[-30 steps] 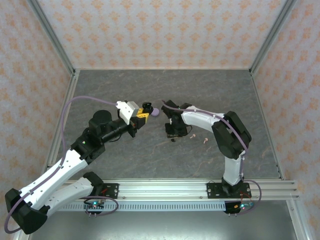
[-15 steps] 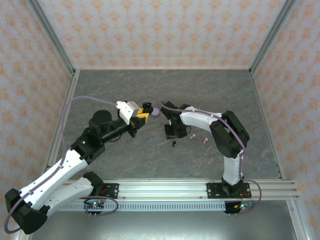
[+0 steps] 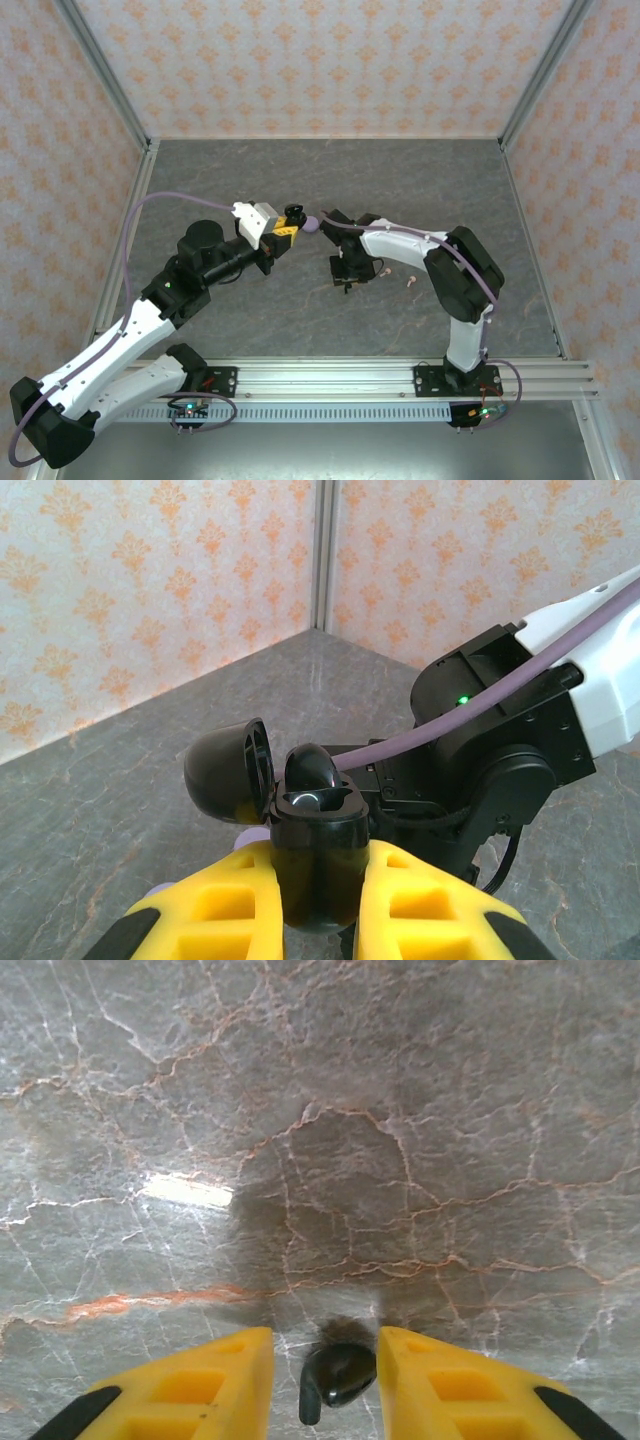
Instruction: Insert the wireless bluetooth earbuds into the charging case
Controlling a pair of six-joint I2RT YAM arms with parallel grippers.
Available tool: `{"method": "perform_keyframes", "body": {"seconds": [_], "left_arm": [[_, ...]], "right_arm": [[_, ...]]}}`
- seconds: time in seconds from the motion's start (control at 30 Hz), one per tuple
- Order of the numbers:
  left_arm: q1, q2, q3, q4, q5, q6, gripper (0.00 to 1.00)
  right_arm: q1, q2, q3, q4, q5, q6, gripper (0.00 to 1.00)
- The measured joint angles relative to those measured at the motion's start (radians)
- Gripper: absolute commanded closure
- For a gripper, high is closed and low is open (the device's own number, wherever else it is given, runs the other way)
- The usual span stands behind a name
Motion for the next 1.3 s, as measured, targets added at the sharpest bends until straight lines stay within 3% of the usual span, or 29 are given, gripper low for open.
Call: {"method": "perform_keyframes", "body": {"seconds": [0.93,1.3], "left_arm": [[0.0,0.0,0.0,0.0,0.0,0.0,1.0],[0.0,0.031,0.0,0.04,0.013,-0.01,1.0]], "right_arm": [[-0.001,-0.002,-0.01,-0.023,0.011,0.025,0.76],[-0.028,-0.365,0.079,0.026,0.018,-0.009,0.76]]}}
